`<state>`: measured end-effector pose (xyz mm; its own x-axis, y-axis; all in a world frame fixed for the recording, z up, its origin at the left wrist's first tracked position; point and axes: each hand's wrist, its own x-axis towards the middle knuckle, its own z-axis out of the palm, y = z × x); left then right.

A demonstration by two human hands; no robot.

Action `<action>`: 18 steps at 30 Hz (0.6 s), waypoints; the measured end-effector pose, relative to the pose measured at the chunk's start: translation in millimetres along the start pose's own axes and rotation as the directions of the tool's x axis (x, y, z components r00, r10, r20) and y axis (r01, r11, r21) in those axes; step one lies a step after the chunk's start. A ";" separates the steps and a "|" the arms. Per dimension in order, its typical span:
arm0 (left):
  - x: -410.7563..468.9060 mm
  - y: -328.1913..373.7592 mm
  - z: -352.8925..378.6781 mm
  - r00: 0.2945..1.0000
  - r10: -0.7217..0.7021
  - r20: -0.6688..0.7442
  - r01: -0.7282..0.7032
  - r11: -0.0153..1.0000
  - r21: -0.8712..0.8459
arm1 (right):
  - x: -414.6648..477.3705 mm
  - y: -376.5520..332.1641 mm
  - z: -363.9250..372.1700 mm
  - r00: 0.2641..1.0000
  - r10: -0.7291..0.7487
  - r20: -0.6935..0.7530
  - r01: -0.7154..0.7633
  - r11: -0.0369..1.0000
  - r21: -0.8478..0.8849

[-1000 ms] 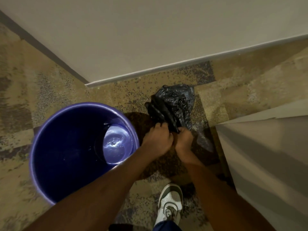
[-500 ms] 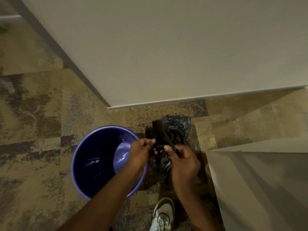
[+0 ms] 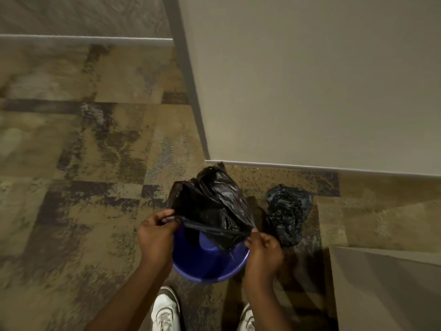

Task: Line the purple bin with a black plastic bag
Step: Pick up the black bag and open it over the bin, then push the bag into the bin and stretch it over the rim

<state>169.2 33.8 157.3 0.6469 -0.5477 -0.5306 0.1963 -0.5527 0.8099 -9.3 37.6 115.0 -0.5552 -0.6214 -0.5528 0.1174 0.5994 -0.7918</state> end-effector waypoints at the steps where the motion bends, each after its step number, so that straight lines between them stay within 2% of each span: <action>1: -1.0 -1.6 -3.9 1.000 -0.015 -0.002 0.015 1.000 -0.018 | -6.8 2.6 1.7 1.000 0.016 0.004 -0.016 0.999 -0.030; 6: -3.8 -11.0 -15.3 0.995 -0.067 -0.071 0.058 0.990 -0.125 | -44.7 3.9 1.3 1.000 -0.020 -0.023 0.017 0.994 -0.108; 8: -3.3 -17.4 -20.2 0.995 -0.063 -0.078 0.055 0.993 -0.102 | -54.2 5.7 1.7 0.998 0.019 -0.055 -0.025 0.993 -0.111; 11: -8.1 -20.2 -26.0 0.994 -0.040 -0.104 0.032 0.996 -0.078 | -57.2 4.9 1.3 0.995 -0.021 -0.097 0.010 0.994 -0.110; 12: -8.0 -20.7 -30.3 0.990 -0.017 -0.137 0.011 0.999 -0.043 | -57.4 8.1 3.0 0.995 0.026 -0.097 -0.035 0.995 -0.089; 14: -10.7 -26.9 -39.1 0.988 -0.016 -0.152 0.028 0.996 0.079 | -57.4 15.5 2.2 0.980 0.154 -0.123 -0.165 0.983 -0.082; 15: -11.9 -29.6 -42.4 0.992 -0.043 -0.120 0.062 0.986 0.158 | -57.2 13.1 1.2 0.977 0.157 -0.141 -0.171 0.981 -0.095; 16: -13.3 -30.4 -45.7 0.993 -0.080 -0.090 0.104 0.945 0.311 | -55.2 11.5 2.5 0.981 0.143 -0.134 -0.157 0.982 -0.104; 17: -13.4 -32.8 -50.3 0.995 -0.070 -0.078 0.102 0.823 0.558 | -54.0 10.4 3.2 0.987 0.121 -0.109 -0.130 0.988 -0.086; 18: -12.4 -36.2 -53.8 0.999 -0.008 -0.053 0.046 0.613 0.788 | -53.7 8.9 4.1 0.992 0.102 -0.075 -0.108 0.991 -0.085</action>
<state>193.7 94.4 147.9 0.6834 -0.5097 -0.5227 -0.4306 -0.8596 0.2752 24.9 74.3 136.6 -0.6003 -0.5179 -0.6095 0.1063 0.7036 -0.7026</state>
